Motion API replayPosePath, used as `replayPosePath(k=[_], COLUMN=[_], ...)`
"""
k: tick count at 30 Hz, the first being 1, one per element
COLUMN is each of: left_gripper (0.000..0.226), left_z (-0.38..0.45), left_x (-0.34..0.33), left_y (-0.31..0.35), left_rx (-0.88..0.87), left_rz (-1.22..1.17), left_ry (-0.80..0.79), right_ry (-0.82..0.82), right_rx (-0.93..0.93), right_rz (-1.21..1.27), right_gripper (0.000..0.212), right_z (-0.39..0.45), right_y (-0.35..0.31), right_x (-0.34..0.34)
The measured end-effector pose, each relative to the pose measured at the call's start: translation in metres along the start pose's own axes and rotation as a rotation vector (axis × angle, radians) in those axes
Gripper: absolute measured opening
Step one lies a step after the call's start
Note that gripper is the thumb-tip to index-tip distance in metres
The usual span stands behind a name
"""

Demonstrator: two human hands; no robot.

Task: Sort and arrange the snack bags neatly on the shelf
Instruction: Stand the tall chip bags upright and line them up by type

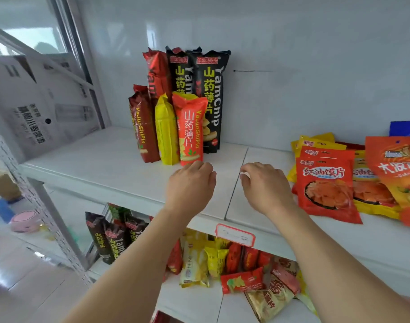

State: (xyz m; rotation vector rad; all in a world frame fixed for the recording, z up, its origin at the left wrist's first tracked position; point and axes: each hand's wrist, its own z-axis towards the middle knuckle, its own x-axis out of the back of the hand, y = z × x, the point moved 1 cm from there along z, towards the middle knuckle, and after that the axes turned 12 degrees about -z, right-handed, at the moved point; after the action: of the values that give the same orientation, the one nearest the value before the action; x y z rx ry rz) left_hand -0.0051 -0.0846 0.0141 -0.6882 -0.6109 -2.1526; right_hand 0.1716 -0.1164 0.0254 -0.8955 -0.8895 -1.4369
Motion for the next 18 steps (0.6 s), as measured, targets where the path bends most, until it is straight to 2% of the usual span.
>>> replayPosePath(k=[10, 14, 18], left_gripper=[0.018, 0.018, 0.017], left_z=[0.019, 0.032, 0.045], left_x=[0.002, 0.004, 0.004], left_y=[-0.097, -0.131, -0.164], left_rx=[0.157, 0.195, 0.230], left_rz=[-0.029, -0.068, -0.139], left_ry=[0.076, 0.127, 0.219], right_ry=[0.049, 0.102, 0.229], right_rx=[-0.001, -0.078, -0.188], right_rz=[0.317, 0.521, 0.624], right_gripper=[0.038, 0.045, 0.051], right_z=[0.071, 0.101, 0.122], right_y=[-0.081, -0.100, -0.120], right_x=[-0.022, -0.035, -0.040])
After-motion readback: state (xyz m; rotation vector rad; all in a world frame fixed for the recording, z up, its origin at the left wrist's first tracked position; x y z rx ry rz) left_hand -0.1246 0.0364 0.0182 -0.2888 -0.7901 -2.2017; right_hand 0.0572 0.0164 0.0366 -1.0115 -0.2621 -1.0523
